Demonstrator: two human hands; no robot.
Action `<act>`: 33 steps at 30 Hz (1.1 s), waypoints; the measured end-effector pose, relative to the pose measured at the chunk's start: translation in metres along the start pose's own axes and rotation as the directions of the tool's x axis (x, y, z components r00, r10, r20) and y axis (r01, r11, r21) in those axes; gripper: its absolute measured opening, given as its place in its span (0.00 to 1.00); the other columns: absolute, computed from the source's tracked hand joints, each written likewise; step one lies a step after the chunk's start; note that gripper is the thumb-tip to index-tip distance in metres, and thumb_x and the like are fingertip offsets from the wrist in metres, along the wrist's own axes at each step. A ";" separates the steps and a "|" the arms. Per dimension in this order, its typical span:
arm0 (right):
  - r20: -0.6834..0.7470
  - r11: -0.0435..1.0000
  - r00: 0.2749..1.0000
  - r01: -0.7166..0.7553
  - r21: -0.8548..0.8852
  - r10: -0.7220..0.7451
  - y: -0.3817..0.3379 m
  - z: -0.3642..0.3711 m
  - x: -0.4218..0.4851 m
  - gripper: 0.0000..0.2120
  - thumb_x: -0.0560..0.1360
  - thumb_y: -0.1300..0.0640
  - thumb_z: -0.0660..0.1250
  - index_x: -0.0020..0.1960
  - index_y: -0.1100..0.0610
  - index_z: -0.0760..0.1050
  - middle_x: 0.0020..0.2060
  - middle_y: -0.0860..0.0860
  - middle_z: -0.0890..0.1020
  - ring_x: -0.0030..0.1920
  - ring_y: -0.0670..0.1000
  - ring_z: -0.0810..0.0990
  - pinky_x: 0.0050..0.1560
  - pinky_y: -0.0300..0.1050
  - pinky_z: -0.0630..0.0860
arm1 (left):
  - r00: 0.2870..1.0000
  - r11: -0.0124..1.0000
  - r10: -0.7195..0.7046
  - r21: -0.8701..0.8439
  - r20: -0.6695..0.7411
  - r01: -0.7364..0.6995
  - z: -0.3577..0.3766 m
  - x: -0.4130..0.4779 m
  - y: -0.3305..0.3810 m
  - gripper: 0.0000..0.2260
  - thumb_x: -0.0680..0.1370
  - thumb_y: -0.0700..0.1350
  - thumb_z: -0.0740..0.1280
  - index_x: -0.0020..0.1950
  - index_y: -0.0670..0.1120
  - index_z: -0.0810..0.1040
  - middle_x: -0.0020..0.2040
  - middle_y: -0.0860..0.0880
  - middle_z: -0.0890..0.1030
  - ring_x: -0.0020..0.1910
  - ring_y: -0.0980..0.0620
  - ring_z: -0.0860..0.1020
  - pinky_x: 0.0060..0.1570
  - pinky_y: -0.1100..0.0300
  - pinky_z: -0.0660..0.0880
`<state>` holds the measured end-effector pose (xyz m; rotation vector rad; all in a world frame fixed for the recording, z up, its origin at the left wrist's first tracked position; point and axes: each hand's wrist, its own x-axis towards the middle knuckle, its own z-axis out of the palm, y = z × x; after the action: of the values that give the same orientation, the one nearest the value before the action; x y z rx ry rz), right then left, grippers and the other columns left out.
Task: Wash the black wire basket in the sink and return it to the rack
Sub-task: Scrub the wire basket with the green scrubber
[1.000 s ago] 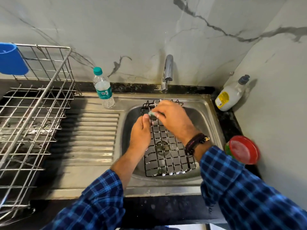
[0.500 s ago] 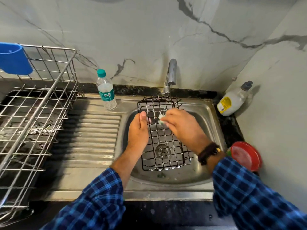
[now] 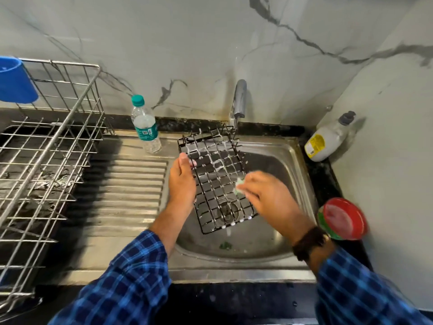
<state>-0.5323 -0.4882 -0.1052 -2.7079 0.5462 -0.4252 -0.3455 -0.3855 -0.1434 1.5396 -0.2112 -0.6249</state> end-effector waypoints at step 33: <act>-0.314 0.711 0.743 -0.295 0.638 0.591 0.005 -0.015 0.062 0.09 0.77 0.59 0.72 0.55 0.49 0.82 0.49 0.42 0.84 0.51 0.40 0.82 0.49 0.27 0.76 | 0.984 0.993 -0.103 -0.038 0.142 0.110 -0.021 0.006 0.001 0.21 0.82 0.62 0.57 0.53 0.46 0.79 0.39 0.49 0.79 0.36 0.52 0.76 0.35 0.57 0.74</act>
<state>-0.4850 -0.5226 -0.0798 -1.7887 1.0309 -0.9825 -0.3300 -0.3704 -0.1444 1.4714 -0.2208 -0.8188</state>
